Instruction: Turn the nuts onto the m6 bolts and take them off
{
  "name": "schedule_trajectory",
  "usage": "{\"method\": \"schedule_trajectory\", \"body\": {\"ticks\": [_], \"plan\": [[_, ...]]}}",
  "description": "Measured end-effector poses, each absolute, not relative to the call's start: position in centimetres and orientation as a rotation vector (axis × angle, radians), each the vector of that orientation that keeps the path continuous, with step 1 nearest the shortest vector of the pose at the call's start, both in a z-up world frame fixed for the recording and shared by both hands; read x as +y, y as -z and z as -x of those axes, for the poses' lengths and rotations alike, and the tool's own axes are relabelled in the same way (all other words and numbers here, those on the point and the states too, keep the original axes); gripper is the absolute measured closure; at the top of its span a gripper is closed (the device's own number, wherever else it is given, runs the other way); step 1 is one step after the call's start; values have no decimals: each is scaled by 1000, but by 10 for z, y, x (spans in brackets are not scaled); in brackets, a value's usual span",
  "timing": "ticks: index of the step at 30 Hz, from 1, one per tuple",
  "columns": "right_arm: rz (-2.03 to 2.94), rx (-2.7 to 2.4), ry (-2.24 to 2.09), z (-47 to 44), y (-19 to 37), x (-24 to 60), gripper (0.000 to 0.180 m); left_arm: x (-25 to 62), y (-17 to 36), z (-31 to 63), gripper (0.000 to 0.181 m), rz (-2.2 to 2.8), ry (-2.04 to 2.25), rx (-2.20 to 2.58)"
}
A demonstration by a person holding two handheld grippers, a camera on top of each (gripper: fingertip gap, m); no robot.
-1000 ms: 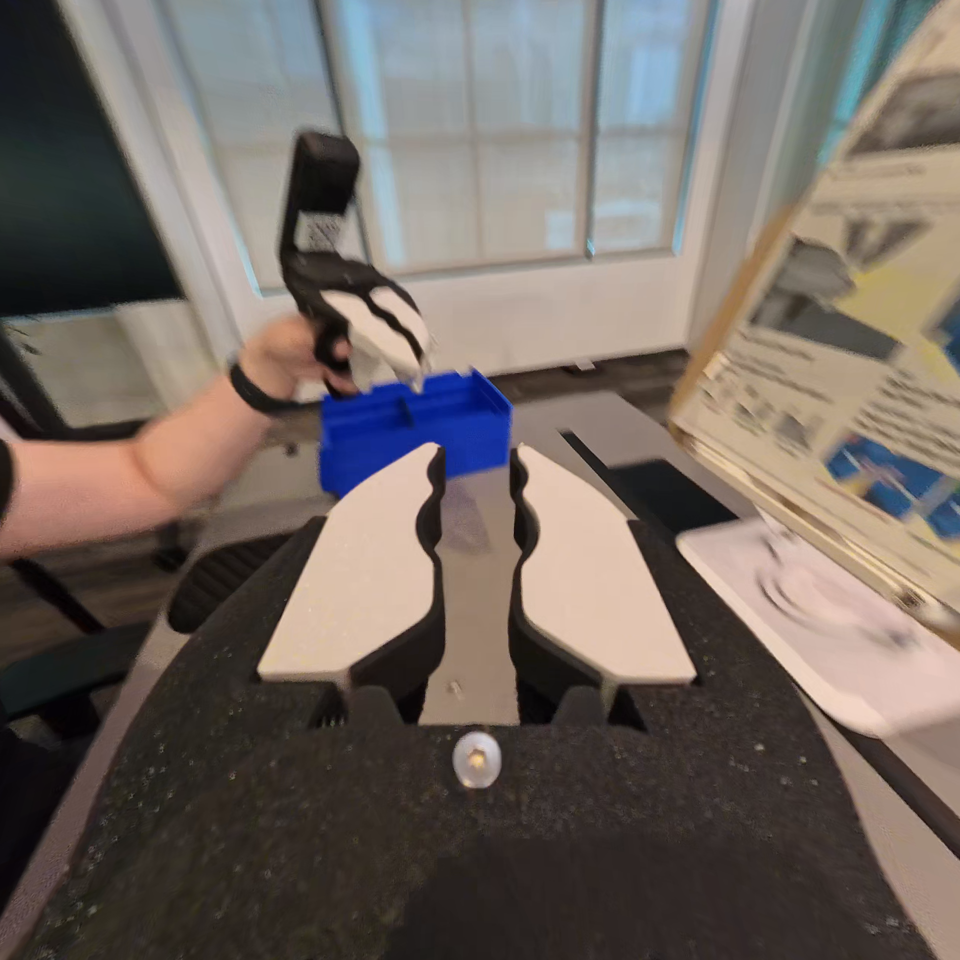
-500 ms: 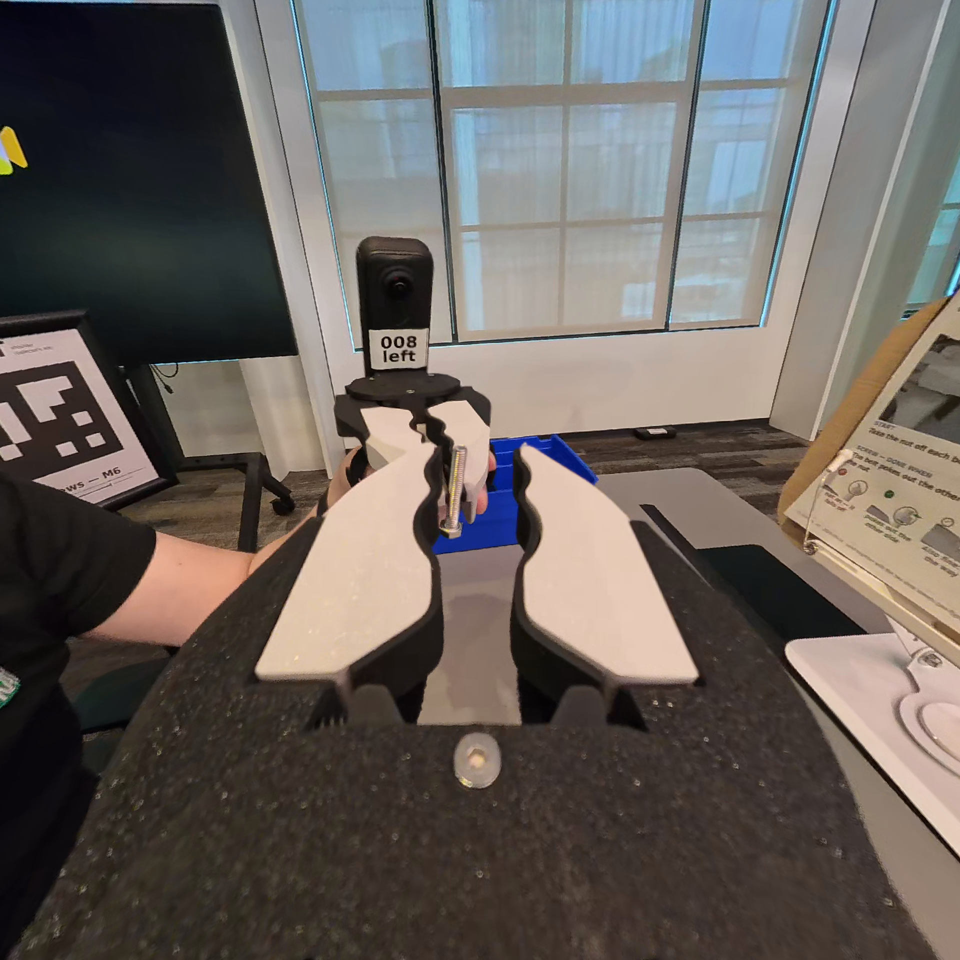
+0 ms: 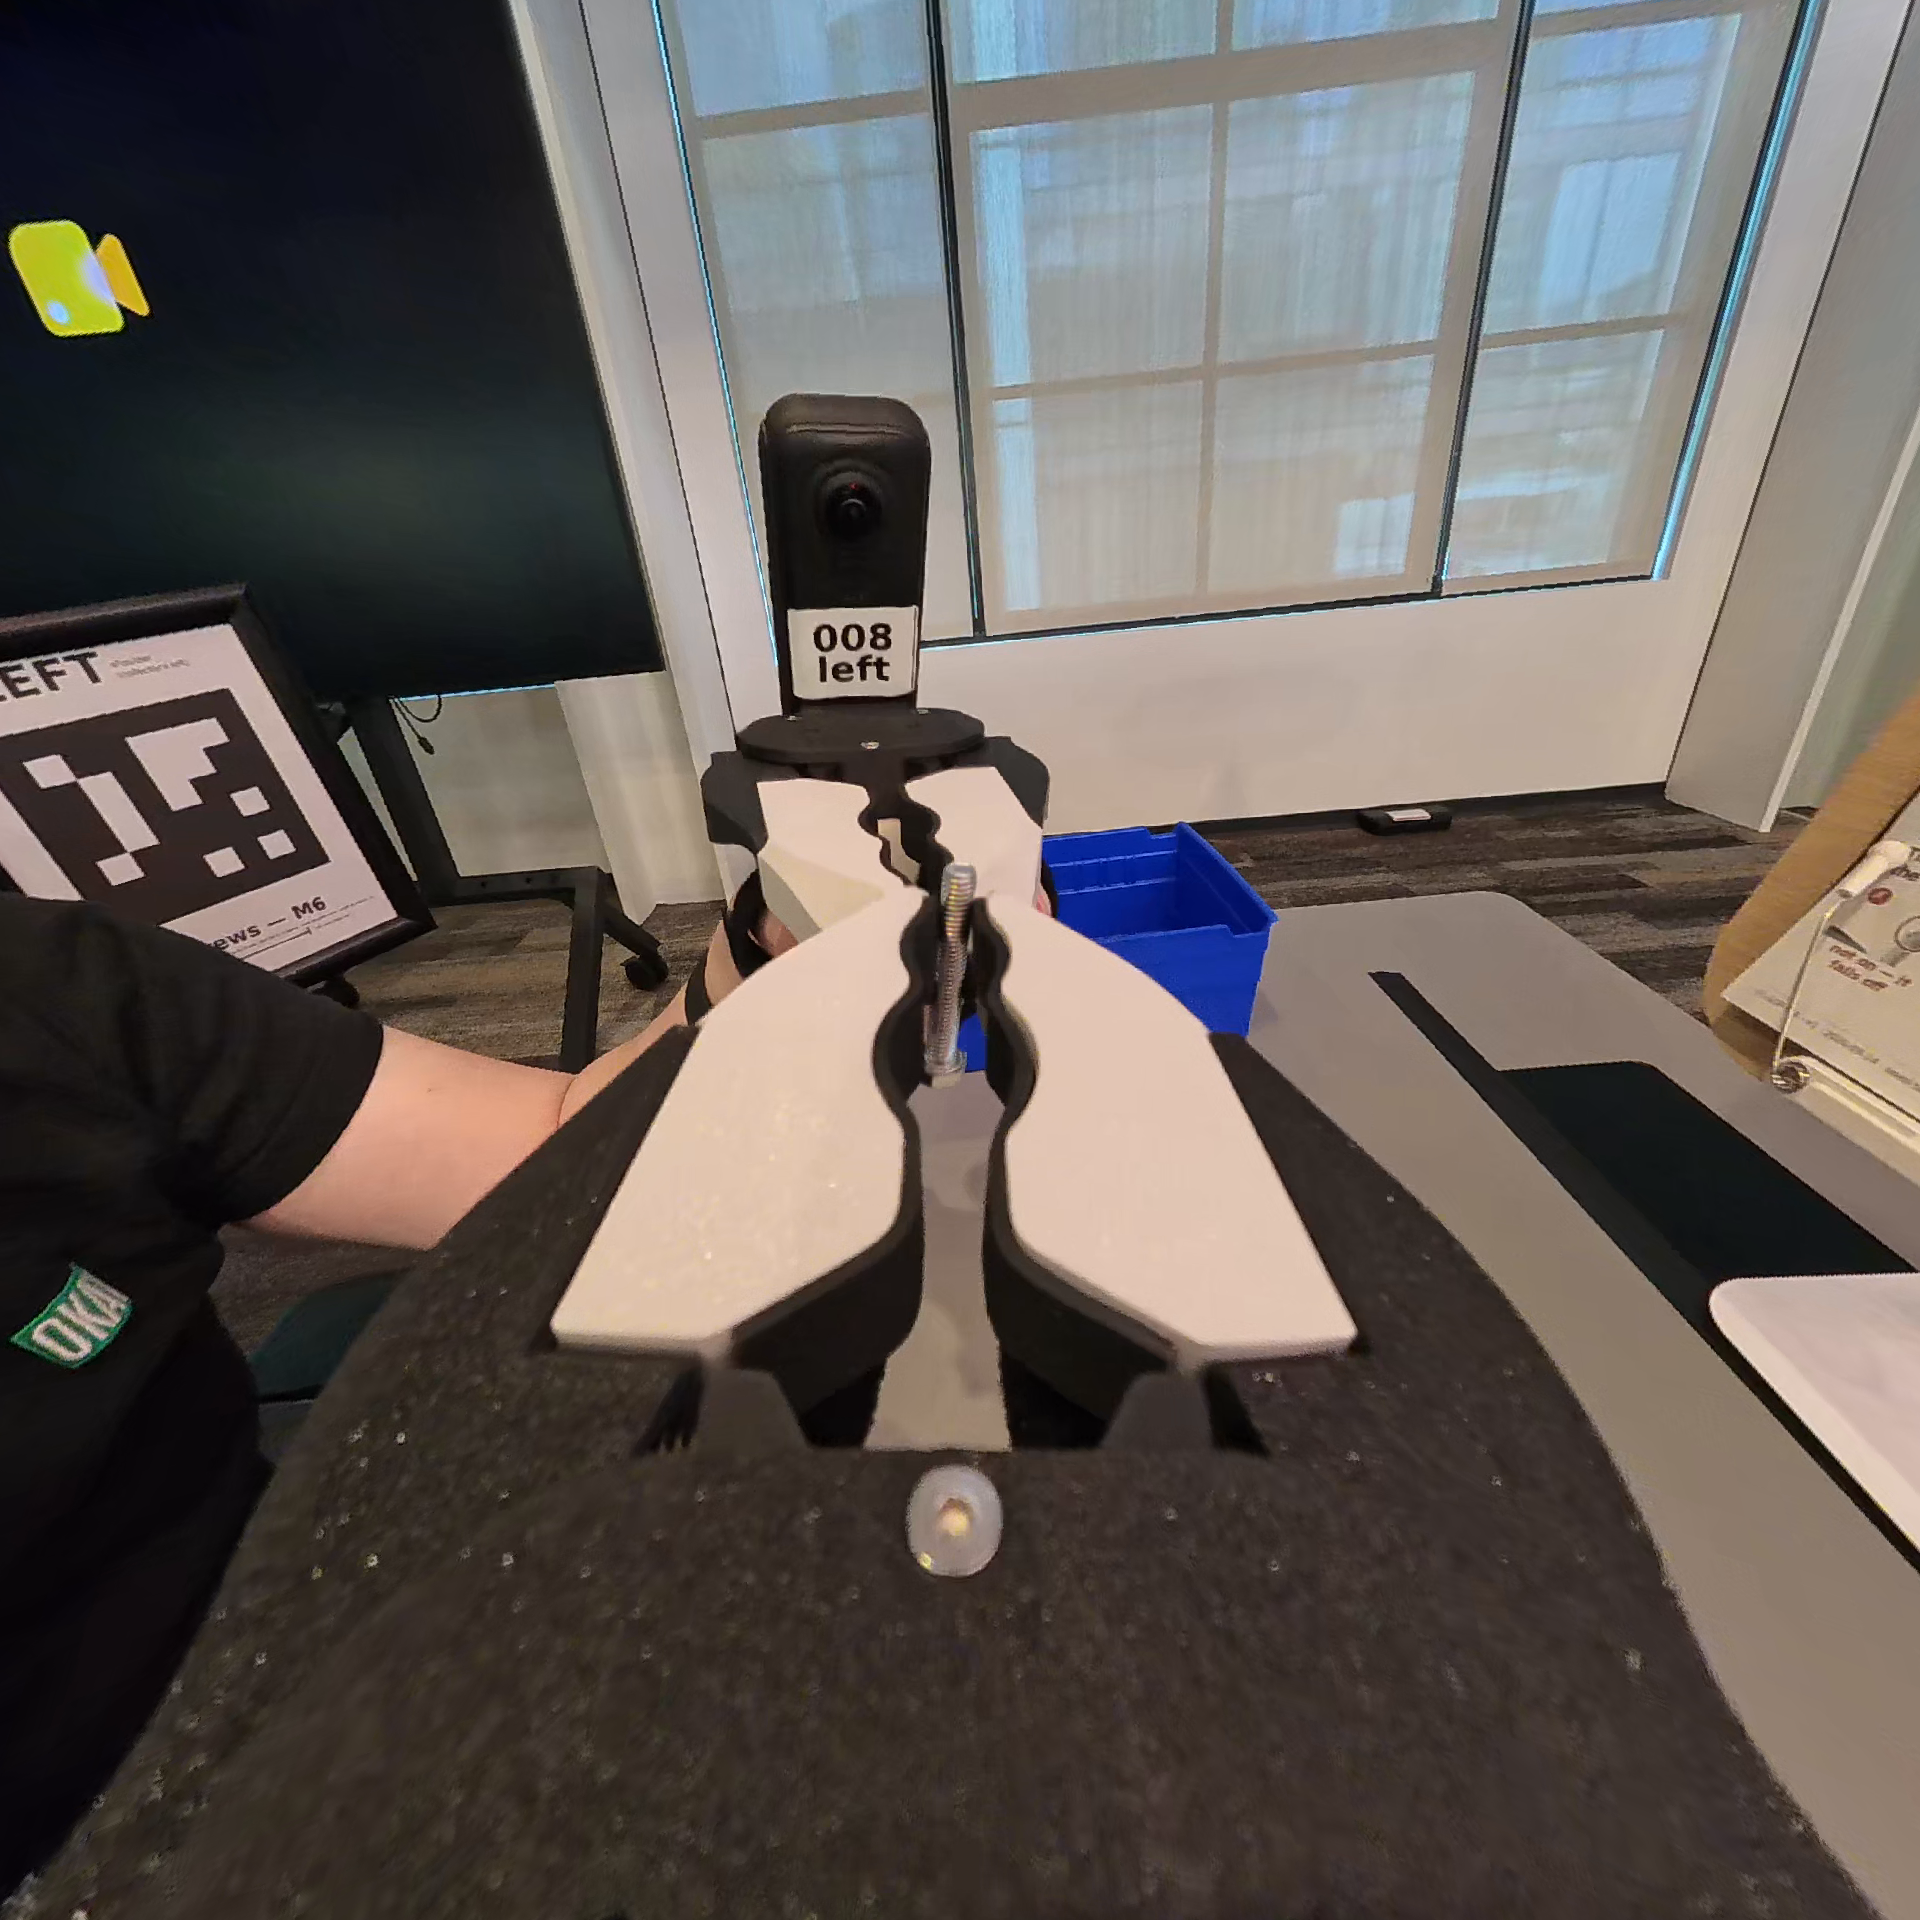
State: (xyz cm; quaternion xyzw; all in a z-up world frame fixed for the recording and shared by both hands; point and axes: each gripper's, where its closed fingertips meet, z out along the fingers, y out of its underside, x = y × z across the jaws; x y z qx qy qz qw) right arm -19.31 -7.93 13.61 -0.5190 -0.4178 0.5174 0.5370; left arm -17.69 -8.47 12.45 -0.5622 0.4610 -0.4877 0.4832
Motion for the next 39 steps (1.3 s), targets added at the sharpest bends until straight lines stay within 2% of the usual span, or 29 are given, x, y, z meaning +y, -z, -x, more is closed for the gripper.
{"method": "schedule_trajectory", "body": {"ticks": [10,39], "plan": [[1260,-961,-1271,195,-135,-76,175,-81,-124,184,167,1407,1351,1063],[1373,-960,-1289,195,-120,-67,175,-77,-95,172,172,1571,1453,1096]]}}
